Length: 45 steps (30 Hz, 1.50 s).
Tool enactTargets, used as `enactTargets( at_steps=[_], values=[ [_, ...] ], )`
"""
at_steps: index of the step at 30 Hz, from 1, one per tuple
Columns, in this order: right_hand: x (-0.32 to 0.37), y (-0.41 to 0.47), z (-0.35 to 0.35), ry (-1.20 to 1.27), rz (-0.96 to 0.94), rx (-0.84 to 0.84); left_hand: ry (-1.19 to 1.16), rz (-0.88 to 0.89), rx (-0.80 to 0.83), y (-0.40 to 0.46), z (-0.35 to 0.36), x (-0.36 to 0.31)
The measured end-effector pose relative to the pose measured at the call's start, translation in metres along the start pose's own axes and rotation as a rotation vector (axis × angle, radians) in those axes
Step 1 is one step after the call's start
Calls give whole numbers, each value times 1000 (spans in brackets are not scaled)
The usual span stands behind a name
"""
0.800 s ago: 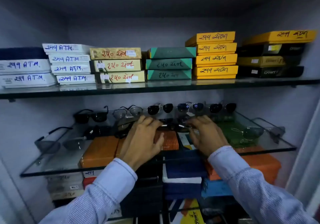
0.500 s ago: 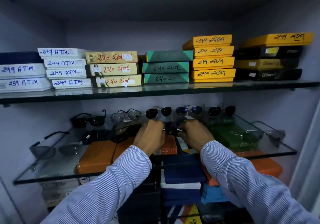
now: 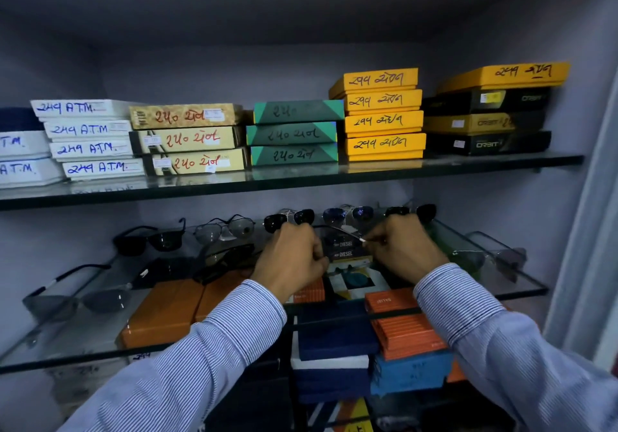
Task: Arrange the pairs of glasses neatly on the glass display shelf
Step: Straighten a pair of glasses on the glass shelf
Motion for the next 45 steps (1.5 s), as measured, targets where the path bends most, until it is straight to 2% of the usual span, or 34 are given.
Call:
enactTargets(
  at_steps=[5, 10, 14, 22, 25, 29, 36, 40, 45],
  values=[
    [-24, 5, -31, -64, 176, 6, -111, -107, -67, 9, 3, -12],
    [-48, 13, -52, -81, 321, 72, -286, -254, -42, 17, 14, -13],
    [-60, 14, -54, -76, 366, 128, -365, -310, 26, 19, 27, -14],
    [-62, 10, -53, -133, 363, 166, -362, -320, 3, 16, 31, -21],
    [-62, 9, -53, -183, 347, 167, -357, -308, -3, 16, 31, -23],
    [-52, 6, -52, -216, 260, 77, -308, -269, -61, 13, 21, -17],
    [25, 4, -17, -75, 2, -14, -205, -316, -302, 4, -50, 45],
    [67, 13, 26, -87, -83, 74, -88, -342, -191, -5, -57, 66],
    [95, 27, 70, -208, -124, 210, 256, -295, -102, -18, -39, 73]
  ],
)
Point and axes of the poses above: each hand's wrist, its own y-axis towards the middle knuckle, its own z-axis out of the palm, x = y × z, the point moved 4 cm from there along y, towards the middle knuckle, and after that the axes turned 2 degrees about z, right-handed, at the moved point
